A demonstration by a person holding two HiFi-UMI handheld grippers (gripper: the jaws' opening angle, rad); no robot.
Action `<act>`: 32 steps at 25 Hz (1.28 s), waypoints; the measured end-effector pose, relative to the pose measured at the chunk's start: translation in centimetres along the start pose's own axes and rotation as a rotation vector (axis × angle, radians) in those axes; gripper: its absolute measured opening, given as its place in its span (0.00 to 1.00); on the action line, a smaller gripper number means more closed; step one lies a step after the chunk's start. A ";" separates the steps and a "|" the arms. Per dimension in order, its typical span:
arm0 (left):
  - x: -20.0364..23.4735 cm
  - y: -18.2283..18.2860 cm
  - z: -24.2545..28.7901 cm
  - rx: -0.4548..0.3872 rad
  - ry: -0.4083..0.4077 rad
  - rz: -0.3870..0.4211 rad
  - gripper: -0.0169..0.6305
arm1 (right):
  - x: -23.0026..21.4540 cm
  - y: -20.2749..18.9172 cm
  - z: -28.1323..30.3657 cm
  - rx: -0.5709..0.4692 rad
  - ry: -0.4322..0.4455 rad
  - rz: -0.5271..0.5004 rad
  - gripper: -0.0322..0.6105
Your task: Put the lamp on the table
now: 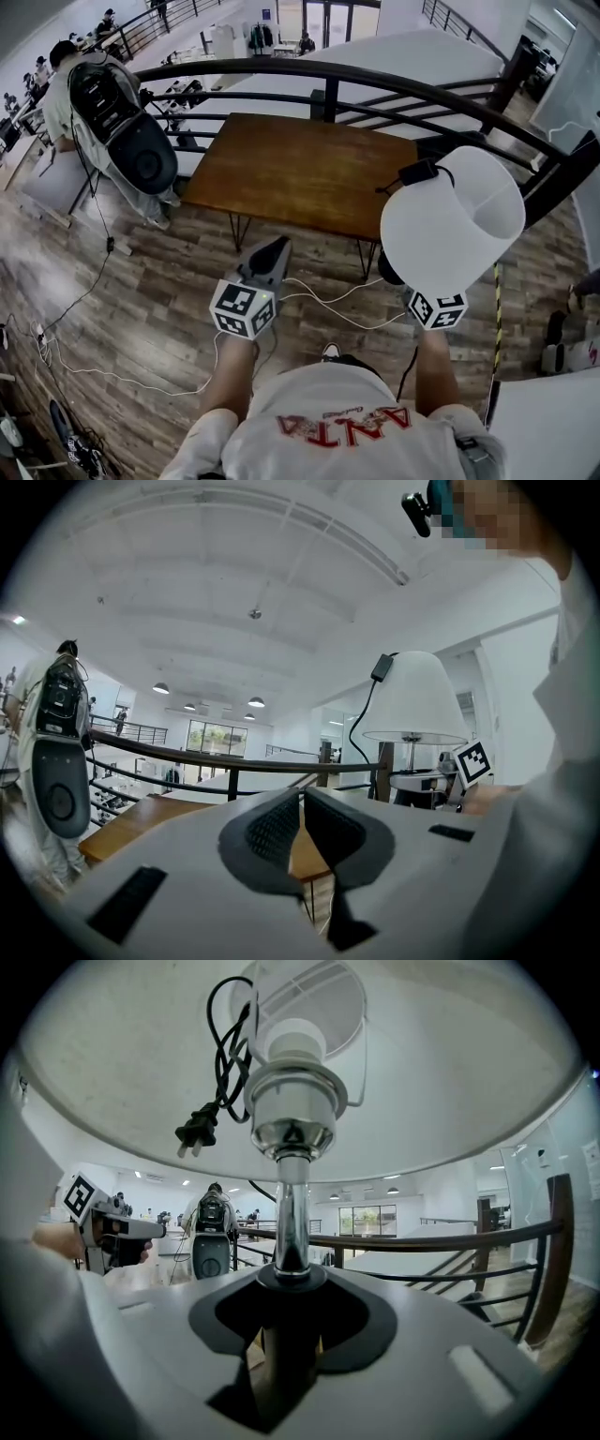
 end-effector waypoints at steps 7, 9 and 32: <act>-0.4 -2.5 9.5 0.029 0.031 0.005 0.06 | -9.1 -1.5 5.2 0.006 0.015 -0.019 0.25; -0.3 -3.3 11.9 0.039 0.033 0.006 0.06 | -11.5 -2.5 6.5 0.010 0.010 -0.010 0.25; 14.9 -4.5 27.9 0.075 -0.190 -0.045 0.06 | -15.2 -4.3 21.4 0.022 -0.221 0.017 0.25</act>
Point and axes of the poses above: the fingertips, and each gripper's own axes: z forward along the fingers, x to its left, y out of its top, the point moved 5 cm from there along -z, backward along the fingers, and after that the axes turned 14 degrees about -x, right-handed, at the moved point
